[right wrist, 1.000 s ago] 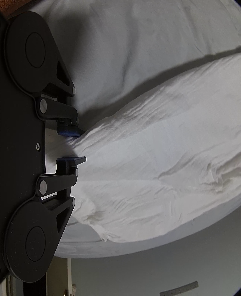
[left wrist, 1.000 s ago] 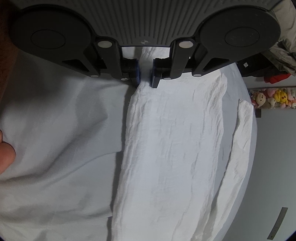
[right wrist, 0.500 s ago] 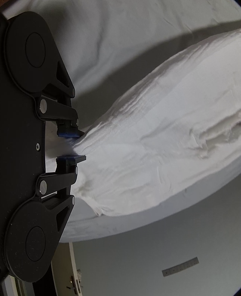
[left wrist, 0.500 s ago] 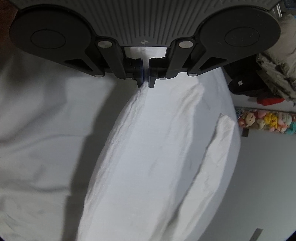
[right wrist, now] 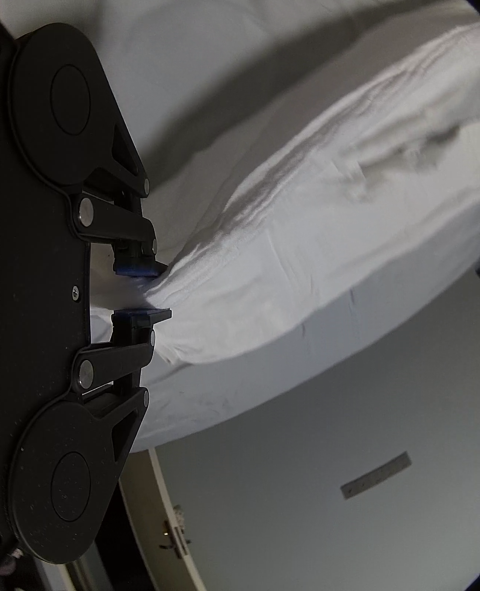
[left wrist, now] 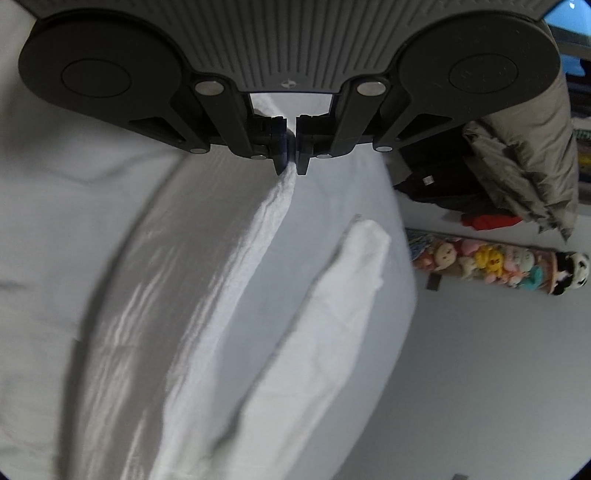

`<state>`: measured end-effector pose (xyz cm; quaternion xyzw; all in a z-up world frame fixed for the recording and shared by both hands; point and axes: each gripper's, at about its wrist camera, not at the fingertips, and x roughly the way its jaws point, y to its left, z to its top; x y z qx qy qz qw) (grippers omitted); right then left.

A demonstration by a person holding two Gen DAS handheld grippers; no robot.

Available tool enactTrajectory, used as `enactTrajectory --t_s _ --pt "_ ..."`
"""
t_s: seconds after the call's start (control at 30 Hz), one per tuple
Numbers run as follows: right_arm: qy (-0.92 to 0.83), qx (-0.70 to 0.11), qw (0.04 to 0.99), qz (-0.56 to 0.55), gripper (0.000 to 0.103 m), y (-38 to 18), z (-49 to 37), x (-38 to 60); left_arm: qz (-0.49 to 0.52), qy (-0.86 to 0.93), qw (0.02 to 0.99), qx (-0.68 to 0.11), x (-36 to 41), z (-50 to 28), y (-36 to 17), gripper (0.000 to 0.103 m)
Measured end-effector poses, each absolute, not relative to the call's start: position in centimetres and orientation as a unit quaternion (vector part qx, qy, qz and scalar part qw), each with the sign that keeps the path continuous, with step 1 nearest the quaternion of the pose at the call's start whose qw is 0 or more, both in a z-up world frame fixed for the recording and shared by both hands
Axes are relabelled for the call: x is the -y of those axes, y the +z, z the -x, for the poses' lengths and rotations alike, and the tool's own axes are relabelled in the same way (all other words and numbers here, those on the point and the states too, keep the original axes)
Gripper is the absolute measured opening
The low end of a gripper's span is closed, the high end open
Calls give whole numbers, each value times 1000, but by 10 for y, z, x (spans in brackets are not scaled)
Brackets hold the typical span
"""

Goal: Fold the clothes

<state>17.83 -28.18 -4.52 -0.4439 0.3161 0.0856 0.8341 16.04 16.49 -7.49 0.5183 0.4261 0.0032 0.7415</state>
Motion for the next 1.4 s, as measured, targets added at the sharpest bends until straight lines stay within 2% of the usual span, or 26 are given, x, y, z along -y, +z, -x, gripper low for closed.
enactTrajectory --t_s 0.37,0.77,1.0,1.13,1.23,1.27,1.3,1.33,1.37,1.4 --pt "53 -299 861 407 12 -9 -271 272 -547 96 730 -400 -168 -291 -45 3" --pt "22 -305 860 409 12 -41 -398 263 -606 165 677 -385 -158 -432 -97 3" --pt "20 -318 862 393 12 -78 -457 254 -614 167 659 -400 -156 -471 -143 5" --pt "28 -327 863 385 13 -100 -473 253 -607 173 665 -399 -163 -477 -163 12" --pt "35 -338 867 364 16 -108 -480 257 -596 185 671 -400 -170 -481 -167 46" --pt "35 -340 868 359 25 -109 -481 258 -594 192 674 -395 -173 -480 -168 57" --pt "34 -340 869 357 36 -109 -481 258 -593 198 677 -388 -176 -480 -166 59" --pt "29 -337 872 355 41 -107 -481 260 -590 205 682 -381 -178 -479 -163 60" --pt "21 -329 876 352 48 -103 -480 262 -585 212 688 -373 -181 -476 -158 67" --pt "15 -324 881 343 51 -99 -479 265 -580 216 694 -369 -182 -474 -153 74"
